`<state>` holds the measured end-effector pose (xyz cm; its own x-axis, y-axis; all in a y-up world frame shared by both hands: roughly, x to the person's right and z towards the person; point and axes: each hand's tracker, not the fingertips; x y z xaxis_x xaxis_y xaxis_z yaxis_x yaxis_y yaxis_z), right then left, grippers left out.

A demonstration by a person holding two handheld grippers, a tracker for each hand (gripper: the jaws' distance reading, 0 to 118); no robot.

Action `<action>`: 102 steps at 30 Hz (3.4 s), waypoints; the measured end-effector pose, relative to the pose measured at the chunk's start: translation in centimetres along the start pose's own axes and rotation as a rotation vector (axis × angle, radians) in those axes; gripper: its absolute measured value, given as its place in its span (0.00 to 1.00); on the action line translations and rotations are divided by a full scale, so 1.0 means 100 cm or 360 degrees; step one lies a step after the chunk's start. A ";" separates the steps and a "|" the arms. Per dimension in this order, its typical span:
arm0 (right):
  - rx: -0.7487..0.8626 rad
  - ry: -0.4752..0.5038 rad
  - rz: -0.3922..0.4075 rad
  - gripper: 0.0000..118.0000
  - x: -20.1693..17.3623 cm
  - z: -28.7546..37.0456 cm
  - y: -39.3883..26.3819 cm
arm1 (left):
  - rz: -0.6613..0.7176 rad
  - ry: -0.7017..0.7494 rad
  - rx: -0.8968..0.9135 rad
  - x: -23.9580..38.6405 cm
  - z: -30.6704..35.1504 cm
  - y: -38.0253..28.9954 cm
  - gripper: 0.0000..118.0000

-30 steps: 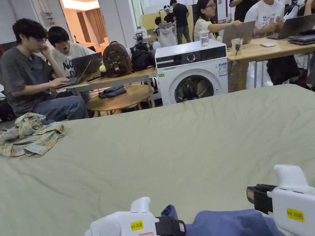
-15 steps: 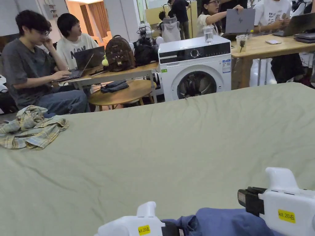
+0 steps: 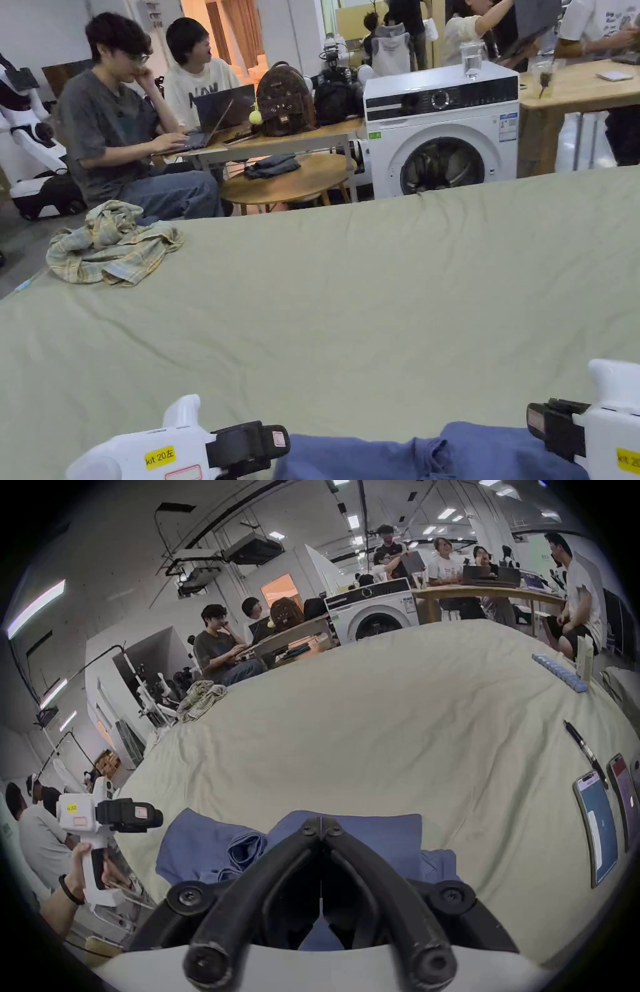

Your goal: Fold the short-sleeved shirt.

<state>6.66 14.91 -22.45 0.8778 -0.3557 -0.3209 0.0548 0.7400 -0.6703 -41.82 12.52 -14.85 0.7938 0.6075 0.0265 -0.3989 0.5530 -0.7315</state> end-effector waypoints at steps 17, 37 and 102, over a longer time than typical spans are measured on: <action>0.0050 -0.0002 -0.0005 0.00 0.007 0.013 0.008 | 0.0574 -0.0403 0.0036 -0.033 -0.064 -0.044 0.04; 0.0068 0.0034 0.0001 0.00 0.004 0.015 0.010 | -0.0495 -0.0104 -0.0240 0.192 -0.156 -0.045 0.05; -0.0196 -0.0009 0.0179 0.00 -0.045 -0.014 0.020 | -0.0028 -0.0268 0.0023 0.078 -0.042 0.002 0.17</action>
<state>2.15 17.20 -23.32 0.8779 -0.2709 -0.3948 -0.1023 0.6994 -0.7074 -33.78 14.96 -17.62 0.7132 0.6840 0.1535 -0.3934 0.5718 -0.7199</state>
